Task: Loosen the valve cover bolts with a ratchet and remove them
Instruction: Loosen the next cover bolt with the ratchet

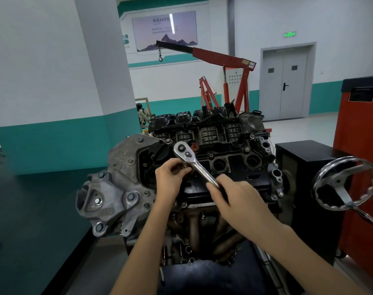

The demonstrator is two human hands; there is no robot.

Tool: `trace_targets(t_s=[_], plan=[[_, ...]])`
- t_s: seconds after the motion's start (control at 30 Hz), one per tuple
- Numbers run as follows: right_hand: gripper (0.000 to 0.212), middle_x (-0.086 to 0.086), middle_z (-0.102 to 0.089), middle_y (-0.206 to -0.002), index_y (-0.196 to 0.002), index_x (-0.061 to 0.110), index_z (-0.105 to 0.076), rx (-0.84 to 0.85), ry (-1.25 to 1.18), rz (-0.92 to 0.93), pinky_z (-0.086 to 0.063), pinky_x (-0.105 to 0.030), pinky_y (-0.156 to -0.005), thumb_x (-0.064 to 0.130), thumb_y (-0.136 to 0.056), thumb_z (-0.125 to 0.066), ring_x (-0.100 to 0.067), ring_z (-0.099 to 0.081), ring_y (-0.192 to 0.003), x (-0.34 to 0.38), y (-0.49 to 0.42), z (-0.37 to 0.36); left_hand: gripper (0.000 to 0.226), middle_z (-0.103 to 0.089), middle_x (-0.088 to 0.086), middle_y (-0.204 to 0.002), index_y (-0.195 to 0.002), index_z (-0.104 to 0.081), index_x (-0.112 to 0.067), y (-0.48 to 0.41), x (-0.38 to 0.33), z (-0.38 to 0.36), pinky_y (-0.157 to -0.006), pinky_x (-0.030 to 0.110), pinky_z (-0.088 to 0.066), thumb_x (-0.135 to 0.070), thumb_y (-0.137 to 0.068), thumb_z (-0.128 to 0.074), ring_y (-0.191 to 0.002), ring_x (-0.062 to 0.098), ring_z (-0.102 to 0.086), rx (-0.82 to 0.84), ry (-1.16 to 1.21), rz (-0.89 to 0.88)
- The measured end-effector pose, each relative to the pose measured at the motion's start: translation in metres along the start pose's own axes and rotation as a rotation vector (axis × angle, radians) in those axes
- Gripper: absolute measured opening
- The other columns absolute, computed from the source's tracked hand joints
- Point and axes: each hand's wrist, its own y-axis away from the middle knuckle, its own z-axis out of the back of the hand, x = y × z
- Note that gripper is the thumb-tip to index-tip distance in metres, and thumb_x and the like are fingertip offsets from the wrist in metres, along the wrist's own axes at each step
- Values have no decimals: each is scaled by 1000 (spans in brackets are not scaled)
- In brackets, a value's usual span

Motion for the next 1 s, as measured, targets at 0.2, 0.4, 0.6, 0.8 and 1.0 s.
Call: trace_targets(t_s=[0.2,0.4,0.6,0.8,1.0], plan=[[30,4,-43,-59,-86,15,-49,115,94,-103,-33,-31,-54,39,-101,-40,-15,-41,-50,-13,-30,-2,13,-75,-4,-93,-98,-72,-16,-7,-11,14,-86,21,-53,-8,-88,-70,-91,6,-70,152,78,-117],[27,-6,-54,-58,-79,12,-44,328,-326,-292,-45,-29,-46,28,-101,-46,-16,-51,-41,-20,-17,-24,24,-64,-4,-80,-81,-58,-20,-5,-10,5,-90,48,-51,2,-89,-60,-85,20,-63,253,112,-196],[28,-2,-49,-58,-70,11,-49,415,-56,-243,-39,-24,-47,23,-96,-51,-16,-47,-50,-32,-42,-17,37,-42,-8,-59,-65,-44,-10,-2,-7,-9,-64,23,-41,-18,-92,-68,-61,8,-41,199,233,-71],[21,2,-55,-67,-74,18,-62,511,341,-47,-52,-36,-68,31,-89,-59,-20,-59,-66,-50,-104,40,31,-70,-17,-77,-83,-70,-24,-8,-2,-14,-78,12,-47,3,-90,-59,-79,-7,-63,181,259,-15],[30,-1,-52,-67,-67,23,-44,329,-62,-277,-40,-28,-58,34,-92,-60,-16,-52,-62,-32,-26,-18,40,-39,-17,-53,-63,-41,-21,-2,1,-24,-56,12,-36,-11,-95,-62,-54,-3,-38,75,358,7]])
